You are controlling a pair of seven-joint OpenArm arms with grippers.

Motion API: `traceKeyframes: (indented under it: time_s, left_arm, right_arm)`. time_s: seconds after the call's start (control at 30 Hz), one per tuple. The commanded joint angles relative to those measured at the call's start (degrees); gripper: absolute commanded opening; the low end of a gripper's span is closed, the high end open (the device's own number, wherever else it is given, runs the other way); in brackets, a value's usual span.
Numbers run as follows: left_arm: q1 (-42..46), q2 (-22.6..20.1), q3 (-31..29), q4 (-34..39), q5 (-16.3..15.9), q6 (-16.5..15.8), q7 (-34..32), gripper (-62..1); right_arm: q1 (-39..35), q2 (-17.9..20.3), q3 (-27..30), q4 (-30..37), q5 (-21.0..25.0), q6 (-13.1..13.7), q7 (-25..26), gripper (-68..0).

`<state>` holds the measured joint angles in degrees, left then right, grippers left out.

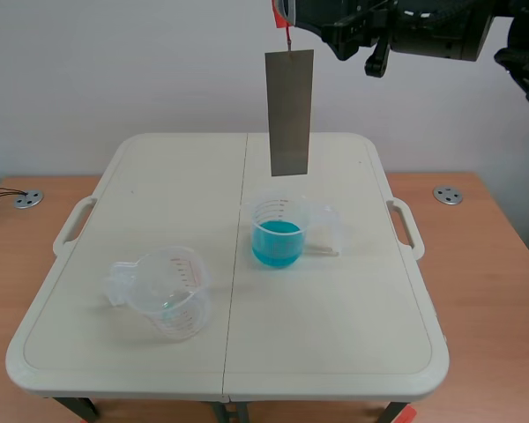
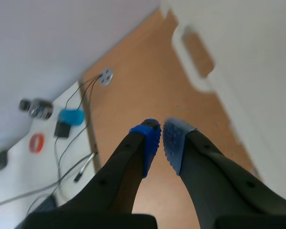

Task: Hold the metal plate by the orange handle, dip it into the blue solution, take it out and point at it, then put the plate back in the beaker on the left.
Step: 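Lower the plate into the blue solution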

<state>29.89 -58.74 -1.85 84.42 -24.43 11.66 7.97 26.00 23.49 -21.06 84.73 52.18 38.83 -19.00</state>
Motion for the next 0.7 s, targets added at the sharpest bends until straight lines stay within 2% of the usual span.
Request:
traceKeyframes:
  time_s: [0.0,0.13,0.3,0.43,0.57,0.67]
  left_arm:
    - [3.0,0.3,-1.3,-0.2,0.2,1.2,-0.5,-53.2]
    - [12.3,0.9,-4.0,-1.1,0.2,4.0,-0.9,-53.2]
    - [20.0,3.5,-4.2,-3.6,0.2,4.1,-1.1,-53.2]
    - [23.7,7.1,-4.2,-6.2,2.6,4.0,-1.0,-53.2]
    - [26.6,11.1,-4.2,-8.0,3.1,1.4,-1.0,-53.2]
    - [27.6,14.6,-3.6,-8.8,3.8,-2.0,-1.0,-53.2]
  right_arm:
    - [1.5,0.2,0.5,0.6,1.3,0.2,0.9,-66.2]
    - [1.5,0.2,0.5,0.6,1.4,0.2,0.9,-66.2]
    - [1.5,0.2,0.5,0.6,1.4,0.2,0.9,-66.2]
    - [1.5,0.2,0.5,0.6,1.5,0.2,0.9,-66.2]
    - [1.5,0.1,0.5,0.6,1.5,0.2,0.9,-66.2]
    - [1.5,0.1,0.5,0.6,2.1,0.2,0.7,-66.2]
